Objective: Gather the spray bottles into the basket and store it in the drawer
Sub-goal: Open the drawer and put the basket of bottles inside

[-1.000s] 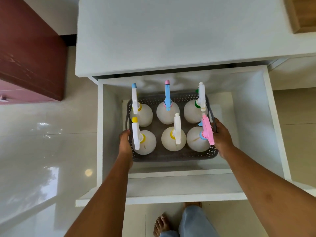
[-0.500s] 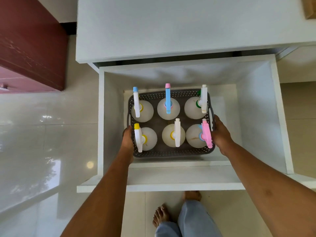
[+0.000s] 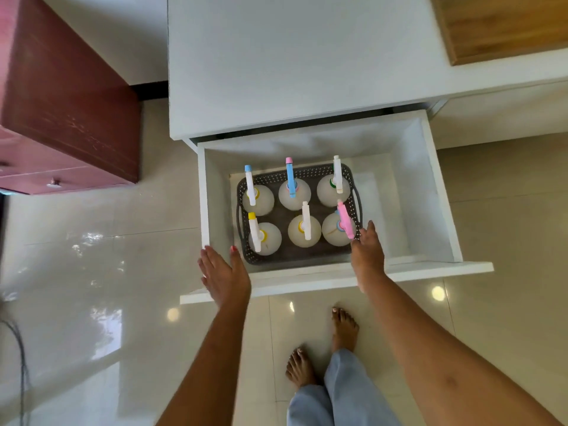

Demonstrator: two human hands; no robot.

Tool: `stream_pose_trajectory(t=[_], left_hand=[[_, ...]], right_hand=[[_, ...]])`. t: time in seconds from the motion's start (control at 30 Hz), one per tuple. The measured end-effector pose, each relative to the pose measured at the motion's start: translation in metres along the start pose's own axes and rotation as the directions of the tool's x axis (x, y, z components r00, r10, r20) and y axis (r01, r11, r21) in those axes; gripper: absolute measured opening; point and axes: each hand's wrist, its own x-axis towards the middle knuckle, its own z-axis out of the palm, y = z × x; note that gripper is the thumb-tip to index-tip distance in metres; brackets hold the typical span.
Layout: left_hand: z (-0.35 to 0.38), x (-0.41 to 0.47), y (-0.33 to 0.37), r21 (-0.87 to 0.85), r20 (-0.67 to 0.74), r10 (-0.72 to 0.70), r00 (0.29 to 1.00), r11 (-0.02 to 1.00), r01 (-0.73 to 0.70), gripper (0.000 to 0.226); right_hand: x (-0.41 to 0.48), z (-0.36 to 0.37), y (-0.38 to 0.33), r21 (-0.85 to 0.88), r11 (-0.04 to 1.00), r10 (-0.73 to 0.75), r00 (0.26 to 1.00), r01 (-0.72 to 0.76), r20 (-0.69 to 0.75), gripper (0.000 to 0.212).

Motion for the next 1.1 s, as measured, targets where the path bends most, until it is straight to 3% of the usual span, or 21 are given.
stream_pose_trajectory(t=[0.07,0.1,0.17,0.23,0.27,0.33,0.4,0.43,0.53,0.63,0.73,0.87,1.1], left_hand=[[-0.001,-0.030,0.004,-0.177,-0.081,-0.172,0.982,0.972,0.156,0.071],[-0.001,-0.044,0.007,-0.316,-0.075,-0.301,0.951,0.911,0.263,0.075],[-0.002,-0.068,0.020,-0.599,0.129,-0.545,0.829,0.623,0.503,0.080],[-0.001,-0.087,0.029,-0.705,0.444,-0.537,0.717,0.284,0.649,0.083],[-0.001,-0.094,0.033,-0.713,0.545,-0.468,0.696,0.179,0.678,0.084],[-0.001,-0.101,0.039,-0.734,0.611,-0.382,0.694,0.055,0.677,0.087],[-0.002,-0.102,0.045,-0.743,0.629,-0.387,0.674,-0.043,0.668,0.091],[-0.002,-0.101,0.047,-0.743,0.635,-0.390,0.667,-0.071,0.665,0.093],[-0.002,-0.098,0.046,-0.748,0.644,-0.375,0.667,-0.125,0.652,0.096],[-0.001,-0.095,0.046,-0.751,0.658,-0.342,0.670,-0.237,0.616,0.093],[-0.003,-0.094,0.051,-0.761,0.648,-0.328,0.687,-0.237,0.604,0.092],[-0.004,-0.085,0.055,-0.757,0.633,-0.320,0.705,-0.063,0.651,0.096],[0.000,-0.062,0.079,-0.749,0.632,-0.278,0.723,0.020,0.662,0.099]], right_hand=[[-0.027,0.001,-0.004,0.148,0.989,0.037,0.997,-0.028,-0.061,0.058],[-0.041,0.002,-0.004,0.239,0.969,0.079,0.992,-0.054,-0.094,0.056],[-0.065,0.003,-0.002,0.427,0.895,0.219,0.962,-0.132,-0.161,0.053],[-0.084,0.005,0.003,0.608,0.764,0.388,0.907,-0.216,-0.165,0.050],[-0.092,0.004,0.003,0.693,0.671,0.461,0.880,-0.261,-0.115,0.050],[-0.106,0.005,0.000,0.810,0.487,0.511,0.859,-0.327,0.039,0.054],[-0.116,0.001,-0.010,0.856,0.405,0.458,0.882,-0.322,0.115,0.067],[-0.117,0.000,-0.015,0.877,0.368,0.451,0.884,-0.310,0.123,0.074],[-0.104,0.003,-0.019,0.941,0.105,0.483,0.844,-0.322,0.235,0.079],[-0.093,0.008,-0.012,0.949,0.111,0.438,0.871,-0.296,0.220,0.088],[-0.088,0.011,-0.013,0.950,0.113,0.412,0.884,-0.290,0.221,0.092],[-0.080,0.011,-0.023,0.943,0.137,0.403,0.887,-0.304,0.227,0.093],[-0.057,0.014,-0.052,0.933,0.200,0.376,0.903,-0.298,0.207,0.090]])
